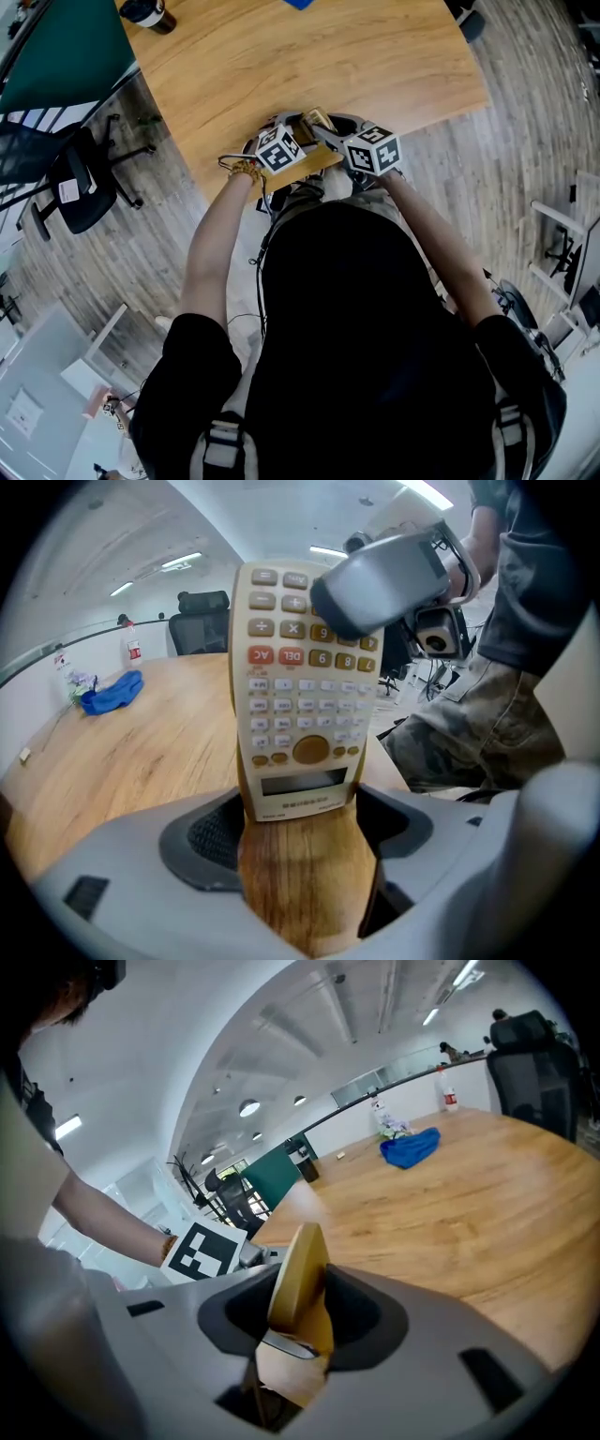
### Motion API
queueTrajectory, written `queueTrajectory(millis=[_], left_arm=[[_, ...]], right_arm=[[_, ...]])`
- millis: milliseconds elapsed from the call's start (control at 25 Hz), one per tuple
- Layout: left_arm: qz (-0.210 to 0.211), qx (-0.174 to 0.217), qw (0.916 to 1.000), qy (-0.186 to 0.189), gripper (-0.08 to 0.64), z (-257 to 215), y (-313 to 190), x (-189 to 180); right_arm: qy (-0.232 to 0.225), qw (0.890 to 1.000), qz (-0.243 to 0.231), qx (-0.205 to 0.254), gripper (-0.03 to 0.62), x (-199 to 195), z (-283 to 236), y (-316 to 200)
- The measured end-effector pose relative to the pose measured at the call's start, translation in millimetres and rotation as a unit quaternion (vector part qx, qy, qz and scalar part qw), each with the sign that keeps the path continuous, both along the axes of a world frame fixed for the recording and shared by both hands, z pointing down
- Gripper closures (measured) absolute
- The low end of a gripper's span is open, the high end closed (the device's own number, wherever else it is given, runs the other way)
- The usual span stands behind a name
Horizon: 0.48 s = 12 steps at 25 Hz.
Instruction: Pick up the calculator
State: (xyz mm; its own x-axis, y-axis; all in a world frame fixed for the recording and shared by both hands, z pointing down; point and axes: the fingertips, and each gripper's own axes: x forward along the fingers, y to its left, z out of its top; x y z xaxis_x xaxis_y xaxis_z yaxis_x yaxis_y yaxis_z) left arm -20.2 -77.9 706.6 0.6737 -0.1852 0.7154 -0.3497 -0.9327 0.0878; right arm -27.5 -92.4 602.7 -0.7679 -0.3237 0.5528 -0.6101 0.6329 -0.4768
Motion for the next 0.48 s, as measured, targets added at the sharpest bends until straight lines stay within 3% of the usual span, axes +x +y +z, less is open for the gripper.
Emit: queueTrajectory(millis=[200, 480], left_arm=[[-0.005, 0.001, 1.0, 0.001, 0.184, -2.4, -0.4, 1.3], [-0.017, -0.002, 0.9998, 0.005, 0.184, -1.2, 1.2, 0.6]], right_arm=[[0.047, 0.999, -0.01, -0.016, 0.454, -2.3, 22.3, 0.5], [0.092, 0.995, 0.018, -0.033, 0.476, -1.9, 48.9, -5.6]])
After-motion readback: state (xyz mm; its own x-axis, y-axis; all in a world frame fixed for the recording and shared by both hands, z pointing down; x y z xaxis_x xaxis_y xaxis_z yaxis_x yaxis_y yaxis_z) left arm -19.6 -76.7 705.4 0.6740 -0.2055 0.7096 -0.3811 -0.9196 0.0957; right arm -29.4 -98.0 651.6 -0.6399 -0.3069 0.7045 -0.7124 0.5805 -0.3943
